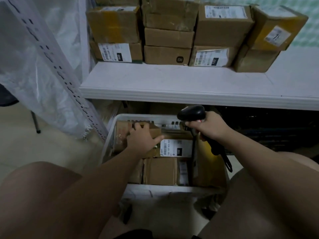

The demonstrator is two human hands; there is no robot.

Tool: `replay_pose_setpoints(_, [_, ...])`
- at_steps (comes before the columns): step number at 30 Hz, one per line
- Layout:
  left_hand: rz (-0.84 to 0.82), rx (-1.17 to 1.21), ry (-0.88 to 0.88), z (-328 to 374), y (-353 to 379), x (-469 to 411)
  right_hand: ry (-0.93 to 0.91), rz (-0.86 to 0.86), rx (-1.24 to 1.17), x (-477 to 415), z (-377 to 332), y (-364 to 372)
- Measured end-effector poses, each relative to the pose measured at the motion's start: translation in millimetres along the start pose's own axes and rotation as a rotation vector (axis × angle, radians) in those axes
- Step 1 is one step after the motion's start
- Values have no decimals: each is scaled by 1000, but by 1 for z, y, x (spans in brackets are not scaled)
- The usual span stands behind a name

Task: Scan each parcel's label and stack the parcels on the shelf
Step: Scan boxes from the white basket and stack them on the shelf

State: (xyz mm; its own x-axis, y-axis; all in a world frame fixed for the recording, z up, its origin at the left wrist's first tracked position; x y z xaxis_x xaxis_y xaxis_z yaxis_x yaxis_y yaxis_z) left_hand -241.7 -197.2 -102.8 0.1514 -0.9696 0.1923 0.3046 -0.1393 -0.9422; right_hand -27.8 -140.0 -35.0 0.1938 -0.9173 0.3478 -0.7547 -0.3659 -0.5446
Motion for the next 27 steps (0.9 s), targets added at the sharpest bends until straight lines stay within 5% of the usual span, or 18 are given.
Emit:
replay_pose_setpoints(7, [165,-46,-57,11,16,-20,-15,23,28,-10,2,19])
replay_pose_setpoints(16, [181,11,-44,5,8,-28,-16,2,-17,-18,-6,26])
replay_pose_setpoints(27, [772,416,232,-20,-69,46,-44,-59,-290,-3,-38,11])
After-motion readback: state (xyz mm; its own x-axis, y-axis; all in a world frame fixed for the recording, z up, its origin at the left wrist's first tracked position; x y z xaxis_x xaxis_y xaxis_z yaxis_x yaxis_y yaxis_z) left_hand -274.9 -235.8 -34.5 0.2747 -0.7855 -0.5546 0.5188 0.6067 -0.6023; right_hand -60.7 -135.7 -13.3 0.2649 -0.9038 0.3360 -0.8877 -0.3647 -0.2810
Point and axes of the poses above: each hand's wrist, its own x-axis away from the middle knuckle, its own y-axis out of the palm, z = x × y, the point moved 3 cm from there along -x, towards the middle knuckle, and after that the axes turned 11 degrees about y, right-handed, at the moved point
